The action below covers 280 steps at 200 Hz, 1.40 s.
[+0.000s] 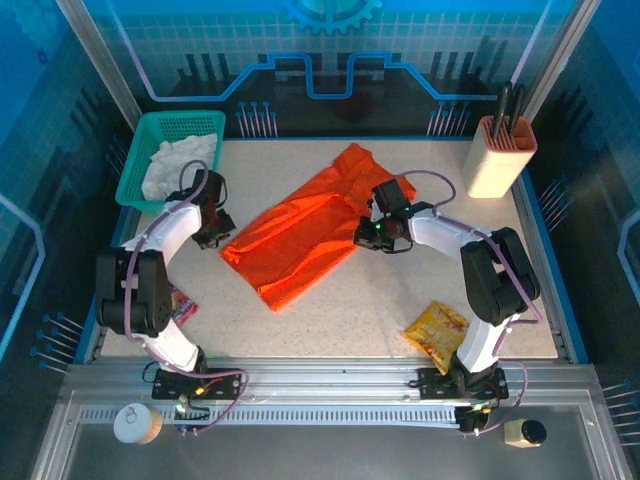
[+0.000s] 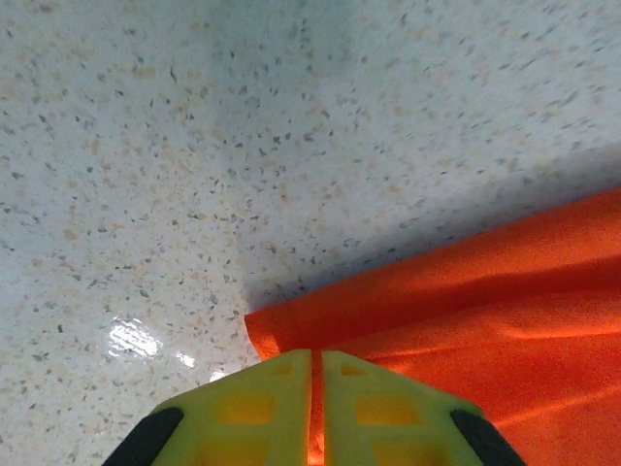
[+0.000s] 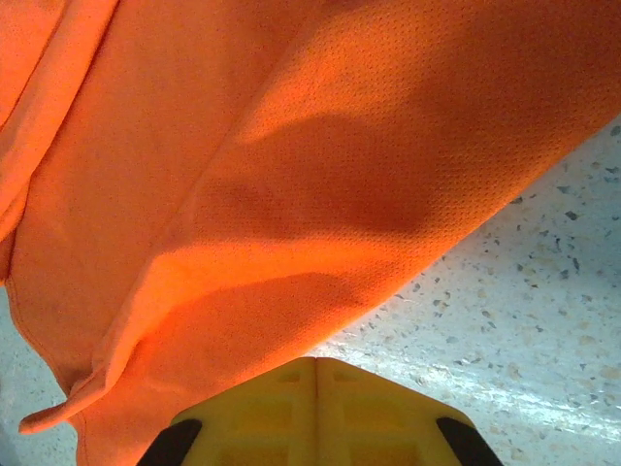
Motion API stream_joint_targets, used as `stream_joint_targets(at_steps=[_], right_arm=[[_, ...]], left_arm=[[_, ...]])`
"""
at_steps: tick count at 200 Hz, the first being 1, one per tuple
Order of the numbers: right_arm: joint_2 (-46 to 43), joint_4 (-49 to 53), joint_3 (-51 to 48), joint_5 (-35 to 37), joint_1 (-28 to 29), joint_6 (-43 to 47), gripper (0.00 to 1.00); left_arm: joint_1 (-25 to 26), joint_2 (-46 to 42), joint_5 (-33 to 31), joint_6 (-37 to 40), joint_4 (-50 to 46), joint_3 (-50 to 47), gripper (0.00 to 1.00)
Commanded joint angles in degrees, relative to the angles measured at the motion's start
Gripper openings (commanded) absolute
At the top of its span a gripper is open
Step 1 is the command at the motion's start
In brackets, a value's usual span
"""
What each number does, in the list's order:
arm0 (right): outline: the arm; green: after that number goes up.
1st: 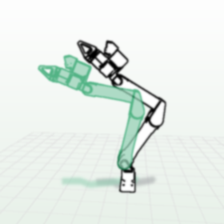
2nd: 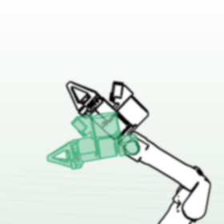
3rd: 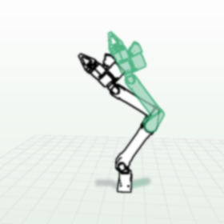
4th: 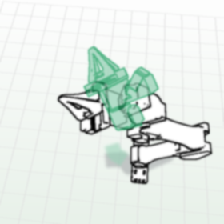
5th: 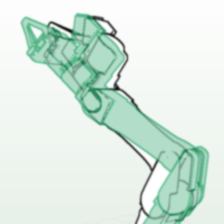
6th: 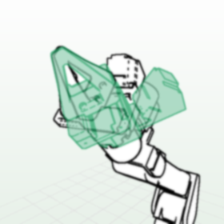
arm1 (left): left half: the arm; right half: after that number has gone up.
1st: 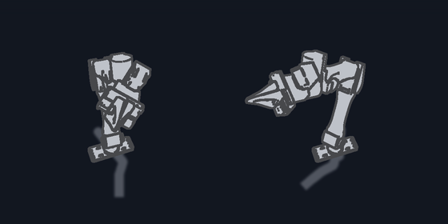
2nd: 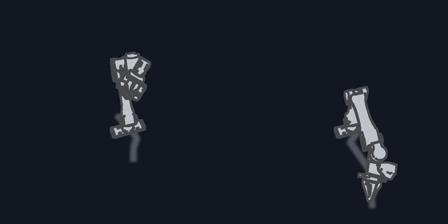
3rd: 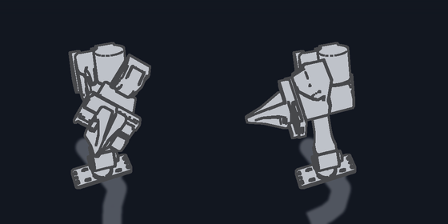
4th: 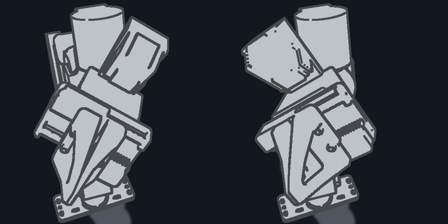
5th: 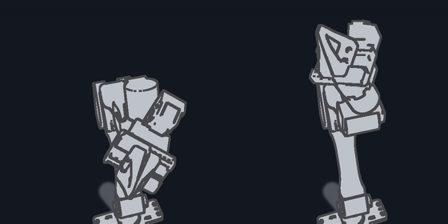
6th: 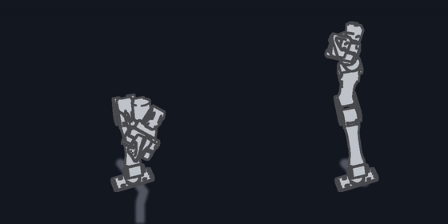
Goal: Fold and stack the t-shirts
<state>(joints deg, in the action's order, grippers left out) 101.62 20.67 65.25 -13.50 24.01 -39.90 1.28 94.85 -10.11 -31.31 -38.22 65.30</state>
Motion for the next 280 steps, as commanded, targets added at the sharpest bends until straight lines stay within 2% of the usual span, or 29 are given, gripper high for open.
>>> stream_joint_targets(at_steps=[1, 44, 97, 199, 248, 280], right_arm=[[0.5, -0.9, 1.1, 0.9, 0.6, -0.9, 0.0], [0.3, -0.4, 1.4, 1.1, 0.6, -0.4, 0.0], [0.5, -0.4, 1.4, 0.8, 0.6, -0.1, 0.0], [-0.8, 0.0, 3.2, 1.1, -1.9, -0.4, 0.0], [8.9, 1.9, 11.2, 4.1, -5.3, -4.6, 0.0], [16.2, 6.7, 18.0, 8.1, -6.6, -6.5, 0.0]], left_arm=[[0.2, 1.5, 0.4, 0.9, 1.6, -2.0, 0.12], [3.1, 1.2, 2.4, 0.8, 2.6, -4.3, 0.12], [9.1, -3.2, 3.9, -0.7, 1.8, -7.0, 0.13], [11.9, -3.9, 7.2, -2.0, 5.5, -17.8, 0.12], [16.6, -7.0, 8.2, -4.5, 5.2, -20.6, 0.12], [22.2, -9.4, 8.4, -9.1, 5.7, -24.0, 0.12]])
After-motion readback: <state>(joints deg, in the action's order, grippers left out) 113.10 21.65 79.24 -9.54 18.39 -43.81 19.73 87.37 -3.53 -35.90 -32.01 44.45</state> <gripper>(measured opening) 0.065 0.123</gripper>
